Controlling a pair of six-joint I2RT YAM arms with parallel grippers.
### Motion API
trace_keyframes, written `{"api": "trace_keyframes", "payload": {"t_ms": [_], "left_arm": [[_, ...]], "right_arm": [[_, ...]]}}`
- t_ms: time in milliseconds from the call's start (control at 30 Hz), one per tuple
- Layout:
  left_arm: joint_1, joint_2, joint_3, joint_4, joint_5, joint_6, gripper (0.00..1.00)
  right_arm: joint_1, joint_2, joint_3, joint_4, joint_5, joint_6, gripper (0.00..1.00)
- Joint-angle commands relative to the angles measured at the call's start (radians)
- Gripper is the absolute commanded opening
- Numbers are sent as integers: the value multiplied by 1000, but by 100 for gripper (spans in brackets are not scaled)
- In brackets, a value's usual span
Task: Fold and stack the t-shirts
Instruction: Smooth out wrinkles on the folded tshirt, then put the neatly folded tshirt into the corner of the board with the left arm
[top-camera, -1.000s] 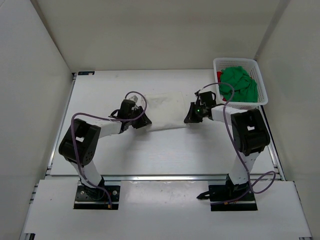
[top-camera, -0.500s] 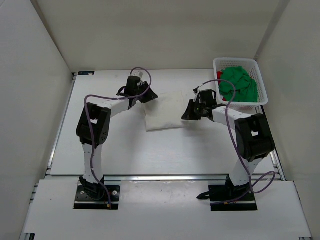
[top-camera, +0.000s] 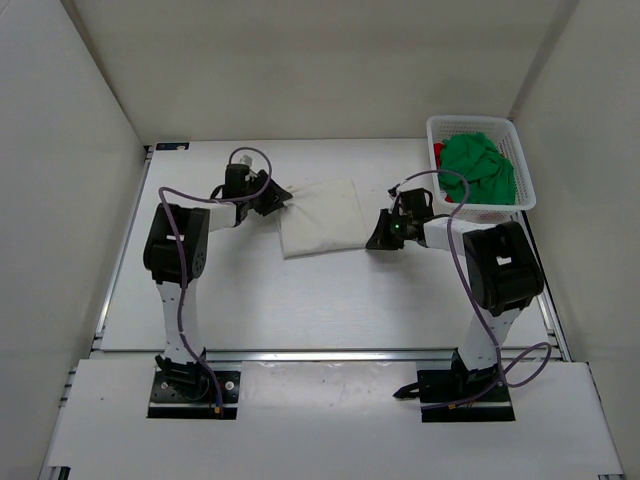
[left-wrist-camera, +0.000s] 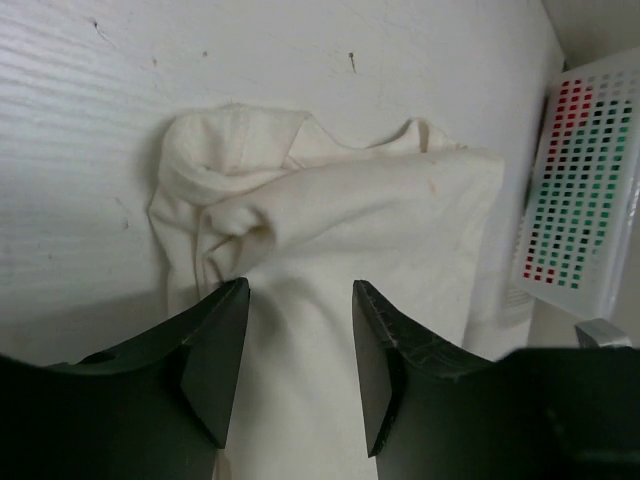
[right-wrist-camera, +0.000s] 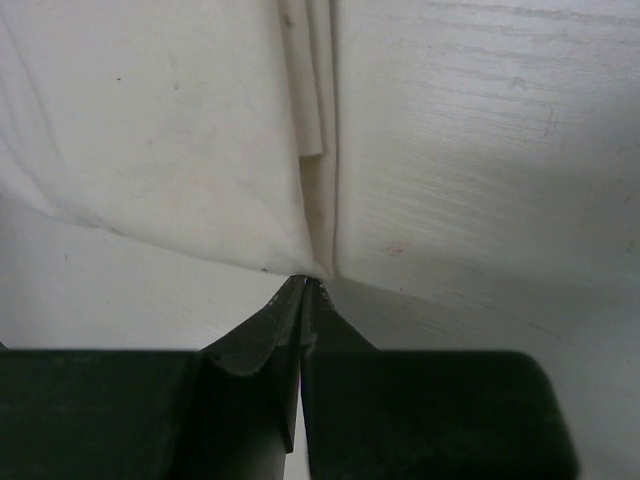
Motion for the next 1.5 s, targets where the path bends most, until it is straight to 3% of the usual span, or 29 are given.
{"api": "trace_keyframes", "payload": {"t_ms": [0,67,233,333,433,533,667,733,800,967,1067,1233,1333,1467], "left_arm": [[-2,-145,-44,130,39,-52,57],[3,-219,-67,125,31,-40,62],[38,-357,-178,84,-99,31,62],[15,-376,-224,8,-168,125,62],[-8,-345,-219,-74,-204,199,65],[-14,-289,-234,-98,-181,232,66],[-4,-230,-267,10,-54,172,68],[-23,-171,-215,-58,-63,195,69],[-42,-131,-158,-75,-46,207,66],[-83,-34,-69,-37,0,157,27],[-117,15,39,-83,-23,141,11],[-82,77,317,-197,-72,153,6],[17,121,503,-311,-64,160,2],[197,118,556,-371,-93,146,1]], "right_arm": [[-2,-10,12,29,5,3,0],[3,-29,5,33,11,1,0],[13,-107,-15,39,20,22,2],[21,-167,-51,90,22,44,19],[40,-210,-86,104,23,52,45],[50,-257,-126,121,19,59,49],[79,-303,-176,141,6,62,49],[105,-308,-207,156,-1,64,50],[122,-314,-231,165,-3,67,49],[122,-345,-287,210,-30,91,48],[122,-368,-313,222,-27,87,47],[104,-392,-382,260,-55,93,47],[115,-399,-410,266,-60,96,47],[113,-377,-411,268,-82,98,47]]}}
